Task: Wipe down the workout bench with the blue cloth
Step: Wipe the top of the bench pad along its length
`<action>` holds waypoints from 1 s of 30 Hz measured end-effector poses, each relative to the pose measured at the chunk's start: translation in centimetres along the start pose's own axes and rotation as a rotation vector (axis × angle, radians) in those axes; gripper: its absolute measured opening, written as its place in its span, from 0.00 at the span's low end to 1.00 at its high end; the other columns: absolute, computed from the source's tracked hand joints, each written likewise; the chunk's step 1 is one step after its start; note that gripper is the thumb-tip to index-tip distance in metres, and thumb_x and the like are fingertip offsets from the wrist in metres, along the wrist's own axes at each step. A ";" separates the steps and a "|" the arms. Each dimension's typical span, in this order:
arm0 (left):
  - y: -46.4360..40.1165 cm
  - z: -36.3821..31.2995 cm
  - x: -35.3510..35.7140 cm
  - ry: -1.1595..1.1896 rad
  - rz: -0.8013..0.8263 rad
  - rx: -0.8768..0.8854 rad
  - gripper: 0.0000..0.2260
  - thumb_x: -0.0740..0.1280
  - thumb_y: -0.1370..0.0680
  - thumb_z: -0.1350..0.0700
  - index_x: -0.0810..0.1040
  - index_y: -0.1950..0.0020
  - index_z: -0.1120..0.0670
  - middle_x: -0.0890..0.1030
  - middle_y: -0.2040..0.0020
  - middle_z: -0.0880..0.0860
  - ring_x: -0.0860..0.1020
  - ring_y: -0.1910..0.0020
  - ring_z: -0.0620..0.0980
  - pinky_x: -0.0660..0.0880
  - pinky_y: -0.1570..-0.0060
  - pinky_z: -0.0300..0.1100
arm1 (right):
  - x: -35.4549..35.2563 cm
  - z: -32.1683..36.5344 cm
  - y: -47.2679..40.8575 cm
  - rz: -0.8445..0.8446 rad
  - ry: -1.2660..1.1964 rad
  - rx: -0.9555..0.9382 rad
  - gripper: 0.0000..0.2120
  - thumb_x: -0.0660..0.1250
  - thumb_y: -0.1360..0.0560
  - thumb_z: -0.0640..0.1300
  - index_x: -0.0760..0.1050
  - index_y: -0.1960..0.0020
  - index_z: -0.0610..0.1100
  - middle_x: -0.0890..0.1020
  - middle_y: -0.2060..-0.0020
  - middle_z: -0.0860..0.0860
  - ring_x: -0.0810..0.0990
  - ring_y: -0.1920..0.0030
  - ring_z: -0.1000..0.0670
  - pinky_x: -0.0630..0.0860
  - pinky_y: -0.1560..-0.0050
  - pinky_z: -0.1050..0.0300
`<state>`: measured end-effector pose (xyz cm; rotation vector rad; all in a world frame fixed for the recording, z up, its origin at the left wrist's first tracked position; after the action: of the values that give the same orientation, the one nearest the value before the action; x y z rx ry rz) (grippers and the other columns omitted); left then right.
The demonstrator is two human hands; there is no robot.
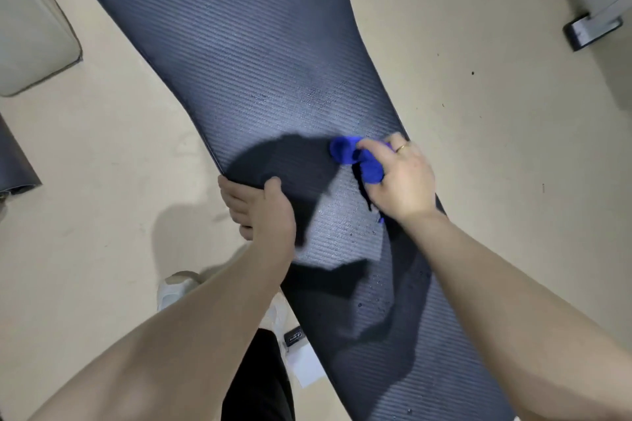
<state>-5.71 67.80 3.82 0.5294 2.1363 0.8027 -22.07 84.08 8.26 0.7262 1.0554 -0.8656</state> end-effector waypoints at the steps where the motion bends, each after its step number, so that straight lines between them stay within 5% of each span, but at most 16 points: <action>1: 0.0 0.0 0.1 0.016 0.020 0.012 0.33 0.58 0.22 0.54 0.43 0.22 0.52 0.48 0.22 0.49 0.50 0.23 0.53 0.49 0.25 0.53 | -0.5 -1.4 -0.8 -0.035 0.012 0.089 0.17 0.63 0.32 0.44 0.77 0.44 0.50 0.77 0.54 0.41 0.76 0.56 0.36 0.76 0.55 0.47; 3: -0.3 0.1 0.3 0.061 0.052 0.023 0.32 0.57 0.21 0.55 0.41 0.22 0.52 0.47 0.22 0.48 0.48 0.23 0.51 0.47 0.26 0.51 | -1.1 -3.7 -1.5 -0.113 -0.031 0.337 0.17 0.61 0.29 0.42 0.76 0.42 0.51 0.76 0.49 0.42 0.73 0.51 0.37 0.73 0.50 0.46; 5: -0.4 0.2 0.3 0.104 0.046 0.024 0.32 0.57 0.21 0.55 0.42 0.22 0.52 0.47 0.22 0.47 0.46 0.23 0.50 0.45 0.26 0.50 | -0.7 -2.3 -0.5 -0.119 -0.071 0.388 0.17 0.61 0.30 0.42 0.76 0.42 0.52 0.76 0.49 0.43 0.73 0.50 0.38 0.73 0.50 0.46; 9: 0.2 -0.2 0.2 0.199 0.104 0.021 0.31 0.58 0.22 0.54 0.46 0.22 0.51 0.50 0.21 0.48 0.50 0.23 0.51 0.47 0.25 0.48 | 2.7 6.5 5.4 0.075 -0.035 -0.003 0.19 0.68 0.38 0.45 0.78 0.47 0.52 0.79 0.57 0.45 0.76 0.61 0.40 0.73 0.63 0.51; 12: -0.8 0.3 0.4 0.486 0.281 -0.044 0.33 0.61 0.27 0.50 0.55 0.24 0.53 0.59 0.23 0.52 0.59 0.25 0.52 0.55 0.25 0.51 | 3.4 8.9 6.8 0.173 0.014 -0.243 0.20 0.73 0.39 0.46 0.78 0.48 0.53 0.80 0.58 0.46 0.77 0.63 0.41 0.73 0.64 0.52; 15: -1.4 1.6 -0.2 0.634 0.451 -0.108 0.15 0.55 0.19 0.50 0.74 0.37 0.52 0.77 0.36 0.47 0.73 0.36 0.46 0.65 0.31 0.44 | 1.4 4.4 3.3 -0.003 0.046 0.083 0.17 0.66 0.32 0.44 0.77 0.44 0.52 0.78 0.52 0.44 0.75 0.55 0.38 0.72 0.57 0.50; 17: -1.3 2.6 -1.0 0.577 0.502 -0.035 0.19 0.48 0.18 0.52 0.72 0.32 0.48 0.74 0.33 0.41 0.70 0.33 0.42 0.58 0.31 0.44 | 1.2 2.4 3.4 -0.087 0.027 0.364 0.19 0.63 0.30 0.42 0.74 0.40 0.52 0.75 0.45 0.43 0.72 0.49 0.38 0.70 0.51 0.48; 18: -0.9 3.6 -1.4 0.543 0.529 -0.030 0.21 0.46 0.18 0.52 0.67 0.28 0.47 0.70 0.30 0.40 0.66 0.30 0.41 0.54 0.30 0.45 | 1.7 3.7 4.0 -0.082 0.018 0.354 0.20 0.64 0.31 0.41 0.74 0.40 0.51 0.75 0.46 0.43 0.72 0.50 0.38 0.71 0.52 0.48; 20: -0.4 5.1 -1.8 0.474 0.575 -0.036 0.20 0.46 0.19 0.50 0.67 0.29 0.47 0.71 0.32 0.42 0.68 0.33 0.41 0.56 0.32 0.44 | 3.4 8.7 6.4 -0.011 -0.010 0.155 0.20 0.65 0.35 0.42 0.77 0.44 0.51 0.77 0.53 0.43 0.74 0.57 0.39 0.70 0.59 0.51; 22: 0.2 5.6 -2.3 0.419 0.613 -0.020 0.16 0.49 0.20 0.49 0.74 0.41 0.47 0.75 0.46 0.46 0.73 0.47 0.42 0.65 0.43 0.39 | 5.3 12.9 10.3 0.107 0.009 -0.061 0.18 0.65 0.37 0.46 0.78 0.47 0.53 0.78 0.58 0.47 0.75 0.62 0.41 0.68 0.63 0.55; 24: 0.4 6.1 -2.9 0.339 0.598 -0.034 0.14 0.50 0.19 0.50 0.74 0.53 0.47 0.72 0.56 0.46 0.72 0.61 0.38 0.68 0.57 0.32 | 6.3 15.2 12.4 0.268 -0.004 -0.218 0.17 0.67 0.38 0.48 0.78 0.49 0.55 0.78 0.59 0.49 0.76 0.63 0.43 0.68 0.64 0.56; 26: 0.7 6.7 -3.7 0.274 0.601 -0.055 0.14 0.51 0.18 0.51 0.73 0.57 0.48 0.73 0.59 0.46 0.75 0.63 0.36 0.68 0.62 0.29 | 6.5 15.1 11.4 0.374 0.029 -0.329 0.17 0.67 0.34 0.48 0.77 0.46 0.56 0.78 0.58 0.49 0.77 0.60 0.43 0.70 0.64 0.57; 28: 0.7 7.4 -3.9 0.207 0.633 -0.020 0.13 0.50 0.18 0.52 0.74 0.51 0.48 0.77 0.52 0.46 0.75 0.51 0.40 0.69 0.51 0.33 | 5.5 13.1 8.6 0.269 0.089 -0.293 0.18 0.68 0.33 0.46 0.77 0.44 0.56 0.78 0.56 0.46 0.77 0.57 0.41 0.76 0.61 0.53; 30: 0.9 7.7 -4.2 0.185 0.668 0.003 0.14 0.50 0.18 0.52 0.73 0.39 0.49 0.75 0.42 0.45 0.71 0.40 0.43 0.63 0.36 0.41 | 3.6 9.2 6.8 0.075 0.065 0.001 0.18 0.66 0.33 0.43 0.77 0.44 0.52 0.77 0.53 0.42 0.75 0.55 0.38 0.76 0.57 0.47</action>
<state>3.01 68.78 2.74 1.2471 2.1340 1.2452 -11.34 78.75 8.55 0.7944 1.0789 -0.7830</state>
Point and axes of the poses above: each hand's wrist, its own y-axis away from the middle knuckle, its own x-axis out of the palm, z = x × y, the point moved 10 cm from there along -y, towards the middle knuckle
